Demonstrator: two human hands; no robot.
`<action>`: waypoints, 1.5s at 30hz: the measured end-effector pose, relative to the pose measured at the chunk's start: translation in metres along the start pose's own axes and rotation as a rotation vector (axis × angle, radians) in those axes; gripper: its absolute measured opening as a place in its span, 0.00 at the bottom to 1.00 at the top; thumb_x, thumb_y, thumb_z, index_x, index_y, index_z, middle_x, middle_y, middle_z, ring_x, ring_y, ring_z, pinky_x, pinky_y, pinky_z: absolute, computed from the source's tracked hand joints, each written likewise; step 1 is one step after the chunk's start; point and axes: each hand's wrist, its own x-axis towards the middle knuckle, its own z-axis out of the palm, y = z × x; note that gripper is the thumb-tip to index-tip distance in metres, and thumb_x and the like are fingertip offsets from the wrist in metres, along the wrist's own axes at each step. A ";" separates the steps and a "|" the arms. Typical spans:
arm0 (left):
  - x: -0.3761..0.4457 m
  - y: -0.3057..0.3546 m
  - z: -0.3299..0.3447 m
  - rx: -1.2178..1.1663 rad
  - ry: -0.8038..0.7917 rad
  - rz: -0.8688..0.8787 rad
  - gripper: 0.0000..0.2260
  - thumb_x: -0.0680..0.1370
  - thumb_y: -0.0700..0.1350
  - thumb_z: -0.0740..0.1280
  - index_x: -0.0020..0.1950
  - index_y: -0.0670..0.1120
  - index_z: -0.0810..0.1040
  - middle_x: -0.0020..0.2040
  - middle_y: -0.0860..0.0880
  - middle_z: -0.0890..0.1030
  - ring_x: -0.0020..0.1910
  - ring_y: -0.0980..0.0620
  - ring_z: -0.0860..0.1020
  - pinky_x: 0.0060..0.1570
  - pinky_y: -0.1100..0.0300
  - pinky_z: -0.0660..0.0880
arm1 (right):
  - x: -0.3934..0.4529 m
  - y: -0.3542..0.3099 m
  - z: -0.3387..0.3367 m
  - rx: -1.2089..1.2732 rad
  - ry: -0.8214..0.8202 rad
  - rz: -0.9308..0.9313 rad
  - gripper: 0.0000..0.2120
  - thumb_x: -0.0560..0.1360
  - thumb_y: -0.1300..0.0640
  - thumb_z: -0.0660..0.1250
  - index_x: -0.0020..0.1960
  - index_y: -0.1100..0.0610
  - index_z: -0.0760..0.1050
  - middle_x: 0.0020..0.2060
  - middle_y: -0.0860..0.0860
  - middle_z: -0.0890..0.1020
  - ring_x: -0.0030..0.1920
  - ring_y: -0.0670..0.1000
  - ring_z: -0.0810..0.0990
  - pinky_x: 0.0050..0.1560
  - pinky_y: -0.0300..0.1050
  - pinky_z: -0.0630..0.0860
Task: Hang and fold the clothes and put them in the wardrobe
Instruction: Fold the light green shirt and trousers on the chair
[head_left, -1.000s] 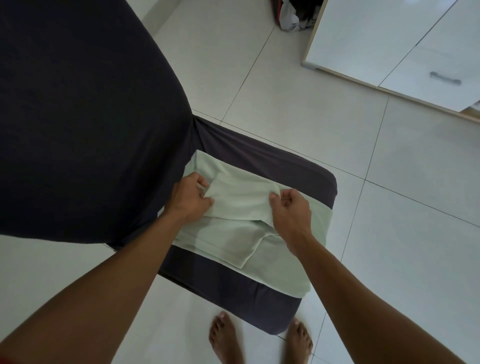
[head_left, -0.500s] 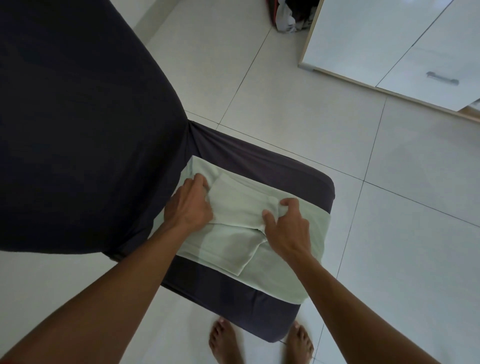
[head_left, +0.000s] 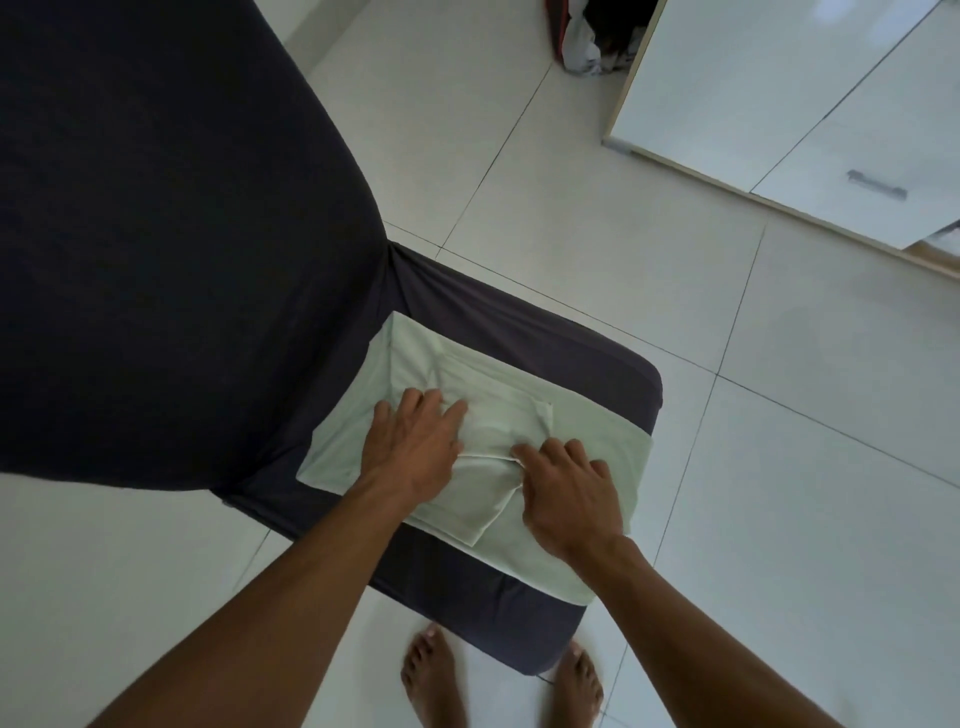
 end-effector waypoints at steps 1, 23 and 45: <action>-0.003 0.002 0.000 -0.008 -0.010 -0.026 0.25 0.82 0.55 0.58 0.78 0.55 0.56 0.74 0.50 0.63 0.71 0.47 0.62 0.69 0.45 0.61 | 0.003 -0.001 -0.009 0.027 -0.038 0.008 0.18 0.80 0.50 0.59 0.70 0.46 0.68 0.60 0.48 0.77 0.60 0.54 0.74 0.56 0.52 0.72; -0.017 0.136 -0.005 -0.356 0.039 -0.818 0.25 0.77 0.52 0.63 0.73 0.51 0.63 0.68 0.49 0.68 0.67 0.47 0.69 0.64 0.48 0.68 | 0.076 0.112 -0.063 0.132 -0.346 -0.296 0.17 0.81 0.51 0.59 0.70 0.45 0.63 0.59 0.50 0.75 0.59 0.55 0.77 0.51 0.55 0.79; -0.097 0.312 0.120 -1.319 0.109 -1.442 0.21 0.75 0.56 0.70 0.66 0.51 0.77 0.64 0.47 0.78 0.63 0.44 0.76 0.55 0.57 0.73 | 0.047 0.223 -0.016 0.405 -0.401 -0.064 0.19 0.75 0.59 0.69 0.63 0.57 0.69 0.54 0.52 0.79 0.48 0.52 0.76 0.46 0.43 0.71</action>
